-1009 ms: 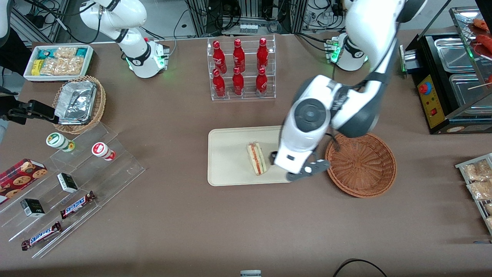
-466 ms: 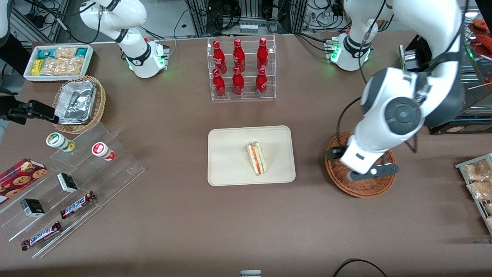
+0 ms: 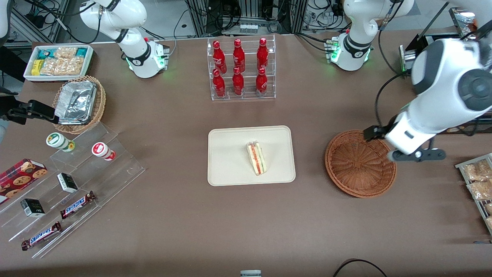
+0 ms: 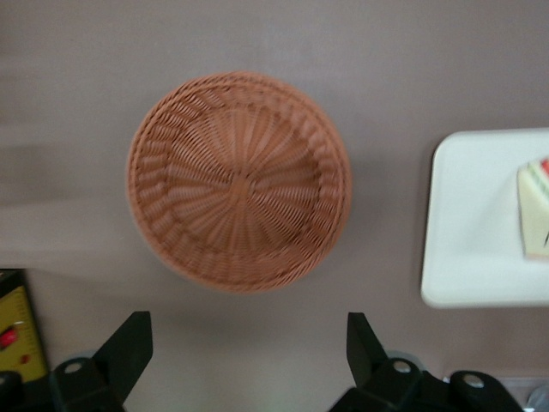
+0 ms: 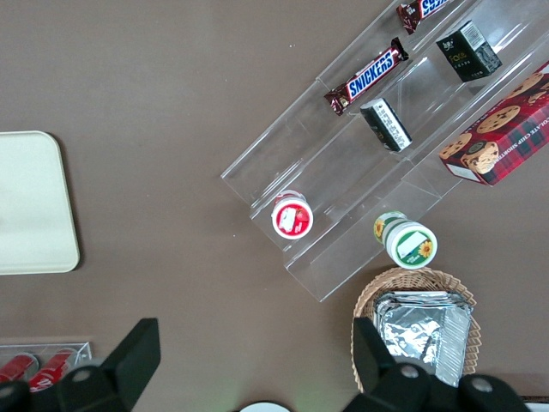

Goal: Place sandwich from basket to tray

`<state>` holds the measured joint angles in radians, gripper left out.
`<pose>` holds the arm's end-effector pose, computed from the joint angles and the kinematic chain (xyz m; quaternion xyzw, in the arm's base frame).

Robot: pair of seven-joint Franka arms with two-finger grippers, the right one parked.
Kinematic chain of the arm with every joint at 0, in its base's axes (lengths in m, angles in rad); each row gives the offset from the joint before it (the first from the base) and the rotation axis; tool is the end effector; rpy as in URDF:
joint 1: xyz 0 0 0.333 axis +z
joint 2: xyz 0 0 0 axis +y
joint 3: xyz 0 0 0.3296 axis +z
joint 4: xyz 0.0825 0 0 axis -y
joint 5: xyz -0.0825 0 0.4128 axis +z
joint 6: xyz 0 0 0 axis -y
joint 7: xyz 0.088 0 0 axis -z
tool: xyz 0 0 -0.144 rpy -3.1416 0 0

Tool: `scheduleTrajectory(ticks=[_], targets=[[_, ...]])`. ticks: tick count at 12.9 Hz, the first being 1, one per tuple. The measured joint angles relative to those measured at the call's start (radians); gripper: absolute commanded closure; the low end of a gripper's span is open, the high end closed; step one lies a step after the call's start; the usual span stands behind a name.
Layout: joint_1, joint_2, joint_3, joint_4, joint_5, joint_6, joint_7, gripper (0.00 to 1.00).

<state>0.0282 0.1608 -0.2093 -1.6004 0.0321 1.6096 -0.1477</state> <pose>0.6118 -0.1003 0.4944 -0.9971 0.0184 0.0731 0.0114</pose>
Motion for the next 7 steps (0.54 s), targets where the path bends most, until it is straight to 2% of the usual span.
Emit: scheduleTrajectory(ticks=[4, 7], targets=[[0.128, -0.116, -0.040, -0.002, -0.035, -0.146, 0.201, 0.00], [0.146, -0.181, -0.042, -0.006, -0.040, -0.206, 0.245, 0.00]])
